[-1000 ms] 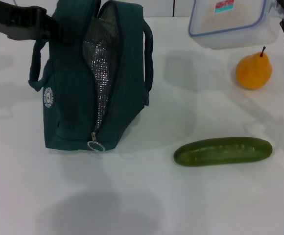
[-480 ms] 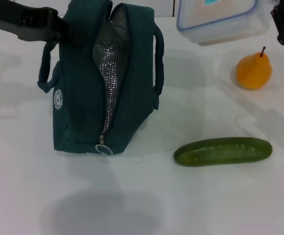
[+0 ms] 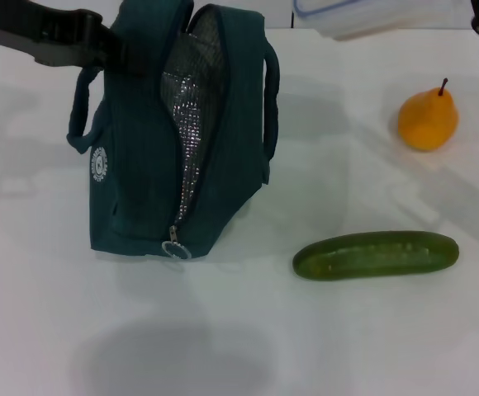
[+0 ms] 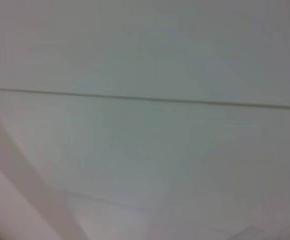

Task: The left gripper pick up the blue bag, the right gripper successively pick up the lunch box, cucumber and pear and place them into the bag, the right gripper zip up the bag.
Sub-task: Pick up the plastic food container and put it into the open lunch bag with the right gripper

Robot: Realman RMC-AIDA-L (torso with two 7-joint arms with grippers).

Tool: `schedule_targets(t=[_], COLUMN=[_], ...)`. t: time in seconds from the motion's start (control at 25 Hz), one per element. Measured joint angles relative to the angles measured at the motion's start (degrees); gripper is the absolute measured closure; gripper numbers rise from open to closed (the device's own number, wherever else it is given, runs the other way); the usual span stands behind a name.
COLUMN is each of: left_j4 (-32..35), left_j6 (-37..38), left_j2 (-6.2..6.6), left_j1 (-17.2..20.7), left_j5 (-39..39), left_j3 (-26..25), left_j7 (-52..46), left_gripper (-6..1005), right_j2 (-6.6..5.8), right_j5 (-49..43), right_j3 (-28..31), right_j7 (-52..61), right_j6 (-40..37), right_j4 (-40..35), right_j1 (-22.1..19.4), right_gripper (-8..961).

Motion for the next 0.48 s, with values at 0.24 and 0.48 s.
schedule_targets(t=[0.24, 0.48], left_j4=[0.00, -1.05], left_j6=[0.15, 0.10], left_j2=[-0.05, -1.09], left_j1=[-0.89, -2.04], left_j5=[-0.31, -0.29], left_j3=[0.36, 1.54], left_j7=[0.00, 0.07], left_gripper=[954, 954], right_j2=[0.02, 0.01], right_j5=[0.05, 0.07], right_j3=[-0.08, -0.58], right_j7=[0.61, 0.87], right_j6=[-1.82, -2.78], right_j4=[-0.03, 0.69], right_j1=[3.17, 5.90], right_gripper=[872, 873])
